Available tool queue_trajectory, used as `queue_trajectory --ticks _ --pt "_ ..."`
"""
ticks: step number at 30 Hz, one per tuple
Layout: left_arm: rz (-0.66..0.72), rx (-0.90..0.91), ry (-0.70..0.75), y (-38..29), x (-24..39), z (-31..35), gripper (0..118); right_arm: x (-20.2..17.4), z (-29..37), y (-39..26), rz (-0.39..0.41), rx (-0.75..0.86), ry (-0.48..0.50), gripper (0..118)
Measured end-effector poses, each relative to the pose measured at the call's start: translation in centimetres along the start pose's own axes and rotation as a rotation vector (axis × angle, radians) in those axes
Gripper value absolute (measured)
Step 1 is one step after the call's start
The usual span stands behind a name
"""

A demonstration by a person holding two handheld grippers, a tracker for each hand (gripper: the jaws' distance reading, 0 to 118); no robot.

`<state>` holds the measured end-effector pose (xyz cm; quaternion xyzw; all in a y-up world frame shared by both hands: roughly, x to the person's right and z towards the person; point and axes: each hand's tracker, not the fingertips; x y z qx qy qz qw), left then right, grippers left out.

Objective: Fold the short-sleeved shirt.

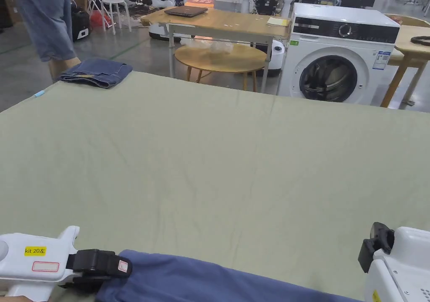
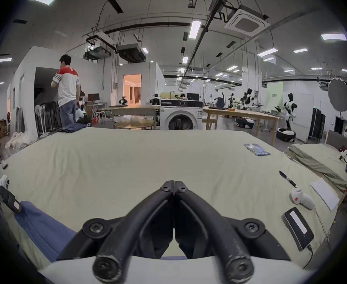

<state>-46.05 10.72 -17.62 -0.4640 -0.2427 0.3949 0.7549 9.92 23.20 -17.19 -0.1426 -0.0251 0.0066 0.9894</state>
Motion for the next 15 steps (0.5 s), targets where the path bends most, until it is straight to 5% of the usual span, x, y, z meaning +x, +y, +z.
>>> queue_trajectory --ticks 5,8,15 --pt "0.092 -0.051 -0.161 -0.7 -0.8 -2.4 59 -0.2 0.0 0.0 0.002 -0.009 0.000 0" --pt "0.087 -0.037 -0.039 -0.8 -0.3 -3.7 10 -0.4 0.0 -0.1 0.006 -0.012 0.005 0" --pt "0.050 0.008 0.019 -1.7 3.0 -2.7 2 -0.5 -0.3 -0.1 0.008 -0.024 0.021 0"
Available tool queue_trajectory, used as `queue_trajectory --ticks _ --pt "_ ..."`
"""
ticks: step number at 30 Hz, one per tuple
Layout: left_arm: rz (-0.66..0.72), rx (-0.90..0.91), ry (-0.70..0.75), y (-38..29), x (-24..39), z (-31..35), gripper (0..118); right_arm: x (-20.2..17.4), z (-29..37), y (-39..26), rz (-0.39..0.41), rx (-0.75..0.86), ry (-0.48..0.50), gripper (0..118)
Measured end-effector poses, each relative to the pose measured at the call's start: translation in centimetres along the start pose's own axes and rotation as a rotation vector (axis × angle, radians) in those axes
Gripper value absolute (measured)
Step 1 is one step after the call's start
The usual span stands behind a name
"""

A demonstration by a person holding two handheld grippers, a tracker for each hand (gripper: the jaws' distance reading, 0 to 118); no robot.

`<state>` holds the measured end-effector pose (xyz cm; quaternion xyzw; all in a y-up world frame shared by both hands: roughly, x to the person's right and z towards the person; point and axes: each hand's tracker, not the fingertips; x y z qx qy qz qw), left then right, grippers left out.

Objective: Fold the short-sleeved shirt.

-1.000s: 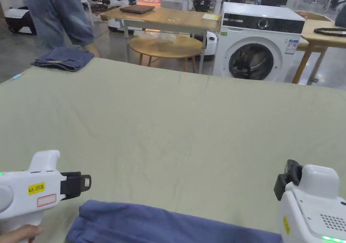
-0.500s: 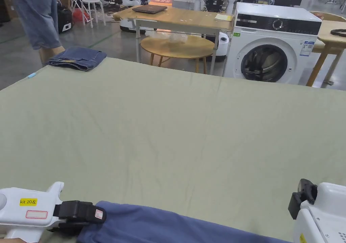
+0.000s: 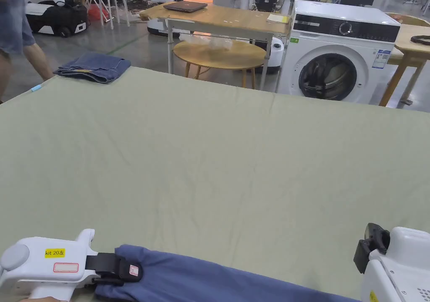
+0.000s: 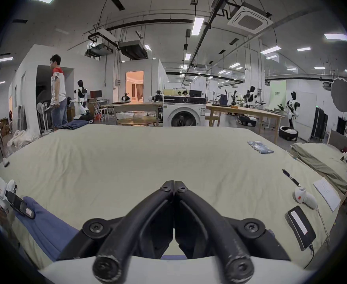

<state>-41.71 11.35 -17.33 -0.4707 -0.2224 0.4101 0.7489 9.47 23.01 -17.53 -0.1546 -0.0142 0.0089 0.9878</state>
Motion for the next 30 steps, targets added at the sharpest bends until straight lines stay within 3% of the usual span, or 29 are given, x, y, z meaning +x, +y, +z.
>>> queue_trajectory --ticks 6,13,19,30 --pt "-0.049 0.059 0.008 1.1 1.3 2.1 2 0.1 -0.3 0.3 0.004 0.000 0.011 0" --pt "-0.099 0.145 0.117 2.9 3.4 8.2 2 0.4 -0.6 0.9 0.006 0.015 0.028 0" --pt "-0.190 0.179 0.398 2.8 5.4 11.9 2 0.3 -0.9 1.2 0.009 0.025 0.054 0" --pt "-0.205 0.092 0.124 -0.5 12.6 7.6 2 0.3 -0.4 1.1 -0.007 0.026 0.079 0"
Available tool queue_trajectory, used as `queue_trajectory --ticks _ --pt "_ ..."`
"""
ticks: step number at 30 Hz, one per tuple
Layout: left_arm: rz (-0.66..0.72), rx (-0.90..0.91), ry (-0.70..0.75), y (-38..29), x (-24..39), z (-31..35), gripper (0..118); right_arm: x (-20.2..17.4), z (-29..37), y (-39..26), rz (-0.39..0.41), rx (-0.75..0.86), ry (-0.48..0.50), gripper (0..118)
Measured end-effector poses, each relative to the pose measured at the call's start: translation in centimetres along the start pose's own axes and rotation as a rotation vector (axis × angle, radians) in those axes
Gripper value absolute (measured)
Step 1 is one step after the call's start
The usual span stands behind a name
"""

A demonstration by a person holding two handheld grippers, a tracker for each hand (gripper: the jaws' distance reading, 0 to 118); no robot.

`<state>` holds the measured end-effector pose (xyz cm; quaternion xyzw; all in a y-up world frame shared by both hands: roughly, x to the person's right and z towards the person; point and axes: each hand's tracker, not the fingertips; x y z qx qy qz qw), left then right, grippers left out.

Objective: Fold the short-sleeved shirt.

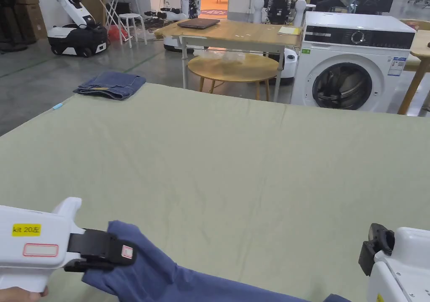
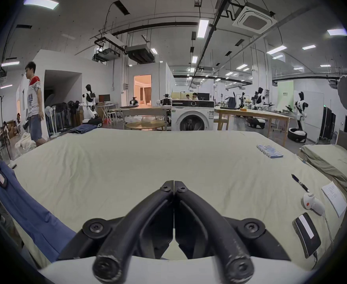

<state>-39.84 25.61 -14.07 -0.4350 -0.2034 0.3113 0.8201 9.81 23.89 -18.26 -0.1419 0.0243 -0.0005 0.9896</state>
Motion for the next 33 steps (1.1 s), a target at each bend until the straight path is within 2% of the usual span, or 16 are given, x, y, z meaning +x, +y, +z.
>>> queue_trajectory --ticks 9,14,16,20,22,23,24,25,26,29,33 --pt "0.004 -0.160 0.023 -2.1 5.7 -11.3 2 1.1 1.0 -0.5 -0.009 -0.015 -0.025 0" --pt "-0.016 -0.282 0.132 -3.9 6.8 -18.1 2 2.2 1.2 -0.9 -0.011 -0.033 -0.047 0" --pt "-0.029 -0.325 0.216 -4.5 6.3 -20.5 2 2.7 0.9 -1.4 -0.012 -0.040 -0.057 0" --pt "-0.034 -0.338 0.289 -5.5 5.6 -23.2 2 3.0 1.1 -1.4 -0.018 -0.047 -0.068 0" --pt "-0.037 -0.324 0.289 -5.7 5.7 -23.2 8 3.1 1.1 -1.4 -0.017 -0.048 -0.070 0" --pt "-0.038 -0.320 0.288 -5.7 5.8 -22.9 16 3.2 1.1 -1.5 -0.016 -0.049 -0.071 0" --pt "-0.046 -0.319 0.249 -5.5 6.8 -22.3 34 3.2 1.1 -1.6 -0.016 -0.050 -0.070 0" --pt "-0.044 -0.312 0.199 -5.4 7.0 -21.8 46 3.2 1.1 -1.6 -0.017 -0.051 -0.068 0" --pt "-0.045 -0.313 0.180 -5.4 7.3 -21.3 51 3.2 1.1 -1.6 -0.016 -0.052 -0.067 0" --pt "-0.068 -0.303 0.145 -4.7 8.1 -18.9 52 3.2 1.3 -1.5 -0.010 -0.052 -0.064 0" --pt "-0.035 -0.223 0.042 -3.3 8.3 -15.4 49 3.3 1.7 -1.6 -0.013 -0.051 -0.069 0"
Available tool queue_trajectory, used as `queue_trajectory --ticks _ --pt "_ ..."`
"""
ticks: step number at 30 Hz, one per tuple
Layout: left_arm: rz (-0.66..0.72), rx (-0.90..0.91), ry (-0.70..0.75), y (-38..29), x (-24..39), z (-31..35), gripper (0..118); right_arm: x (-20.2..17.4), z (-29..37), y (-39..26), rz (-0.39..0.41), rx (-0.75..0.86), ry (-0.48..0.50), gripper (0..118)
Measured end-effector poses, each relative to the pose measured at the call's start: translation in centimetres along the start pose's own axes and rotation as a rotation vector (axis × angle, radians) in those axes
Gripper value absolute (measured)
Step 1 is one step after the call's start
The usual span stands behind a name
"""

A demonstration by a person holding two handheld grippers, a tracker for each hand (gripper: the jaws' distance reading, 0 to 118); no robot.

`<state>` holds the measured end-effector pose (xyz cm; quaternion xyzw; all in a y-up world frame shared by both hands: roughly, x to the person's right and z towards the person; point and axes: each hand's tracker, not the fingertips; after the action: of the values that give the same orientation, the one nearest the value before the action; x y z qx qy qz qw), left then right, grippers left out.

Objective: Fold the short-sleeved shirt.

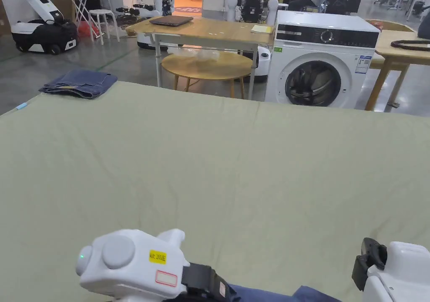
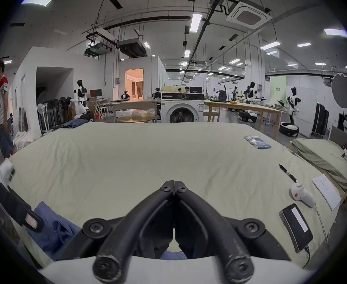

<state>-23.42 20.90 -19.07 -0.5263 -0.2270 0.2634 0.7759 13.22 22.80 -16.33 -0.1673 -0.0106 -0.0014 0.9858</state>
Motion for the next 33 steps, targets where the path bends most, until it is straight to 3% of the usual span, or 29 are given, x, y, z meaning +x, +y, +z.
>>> queue_trajectory --ticks 2,3,4,6,11,16,22,33 --pt "-0.020 0.062 -0.024 0.1 -0.3 1.3 31 0.2 0.0 -0.1 -0.008 -0.004 0.000 0" --pt "-0.035 0.098 -0.016 0.2 0.3 1.7 14 0.3 0.0 -0.2 -0.013 -0.006 -0.001 0" --pt "-0.044 0.128 -0.022 0.4 0.0 1.7 8 0.3 0.0 -0.3 -0.016 -0.009 -0.002 0" --pt "0.014 0.107 0.032 0.2 -1.0 1.0 7 0.3 0.1 -0.3 -0.020 -0.015 -0.001 0" --pt "-0.003 0.013 0.082 0.4 -3.2 -3.6 4 0.3 -0.1 -0.8 -0.019 -0.023 0.001 0" --pt "-0.007 0.027 -0.106 0.0 -2.9 -6.9 4 0.4 -0.1 -0.9 -0.016 -0.025 0.000 0" --pt "0.046 -0.022 -0.055 -0.1 -4.2 -10.8 4 0.6 -0.2 -1.1 -0.018 -0.036 -0.003 0" --pt "0.059 0.043 -0.136 -1.0 -4.7 -8.0 4 0.1 -0.4 -1.5 -0.035 -0.048 0.011 0"
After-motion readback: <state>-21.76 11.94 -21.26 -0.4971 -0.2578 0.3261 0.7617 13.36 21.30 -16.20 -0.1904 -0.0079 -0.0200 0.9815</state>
